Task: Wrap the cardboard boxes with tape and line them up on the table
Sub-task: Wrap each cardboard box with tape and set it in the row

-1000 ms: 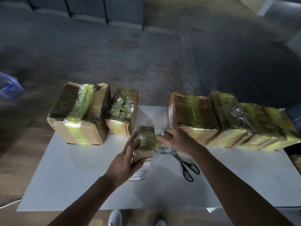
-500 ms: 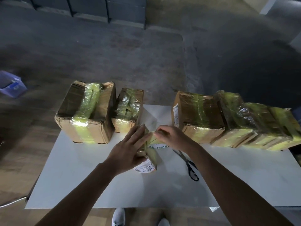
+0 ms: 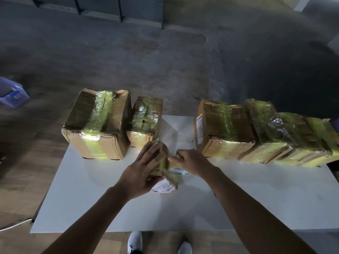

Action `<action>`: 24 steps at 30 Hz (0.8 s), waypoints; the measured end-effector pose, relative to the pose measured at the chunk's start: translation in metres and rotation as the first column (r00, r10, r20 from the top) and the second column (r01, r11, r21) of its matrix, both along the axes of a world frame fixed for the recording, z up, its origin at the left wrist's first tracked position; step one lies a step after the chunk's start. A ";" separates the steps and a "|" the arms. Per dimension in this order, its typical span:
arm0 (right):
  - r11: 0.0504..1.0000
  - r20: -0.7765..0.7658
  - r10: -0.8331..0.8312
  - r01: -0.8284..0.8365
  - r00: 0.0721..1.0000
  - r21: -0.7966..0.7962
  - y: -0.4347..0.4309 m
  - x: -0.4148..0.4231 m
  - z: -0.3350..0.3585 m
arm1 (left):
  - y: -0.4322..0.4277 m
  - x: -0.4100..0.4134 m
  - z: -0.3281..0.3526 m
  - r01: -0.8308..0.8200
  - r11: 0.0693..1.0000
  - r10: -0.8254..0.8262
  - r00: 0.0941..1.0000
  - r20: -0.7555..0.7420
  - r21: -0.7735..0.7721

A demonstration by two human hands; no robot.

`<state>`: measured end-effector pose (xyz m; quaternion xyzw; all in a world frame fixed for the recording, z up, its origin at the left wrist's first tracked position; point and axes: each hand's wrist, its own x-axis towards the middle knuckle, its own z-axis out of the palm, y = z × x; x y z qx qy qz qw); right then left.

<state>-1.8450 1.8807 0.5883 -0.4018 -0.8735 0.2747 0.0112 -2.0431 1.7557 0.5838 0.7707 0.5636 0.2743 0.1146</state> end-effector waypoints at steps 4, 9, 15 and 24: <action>0.939 -0.135 -0.149 0.097 0.979 -0.331 0.007 0.004 0.004 | -0.003 -0.007 0.004 -0.051 0.999 0.051 0.998 -0.048 -0.002; 0.941 -0.170 -0.168 0.107 0.971 -0.320 0.004 0.014 -0.004 | -0.009 -0.011 0.003 -0.044 0.998 0.046 0.997 -0.068 0.035; 0.999 0.037 -0.046 0.046 0.998 0.016 0.000 0.004 -0.013 | -0.011 -0.013 -0.001 -0.054 0.998 0.056 0.995 -0.088 0.026; 0.964 0.028 -0.140 0.143 0.990 -0.224 0.002 0.009 -0.016 | -0.002 -0.016 0.015 -0.046 0.996 0.045 0.999 -0.012 -0.081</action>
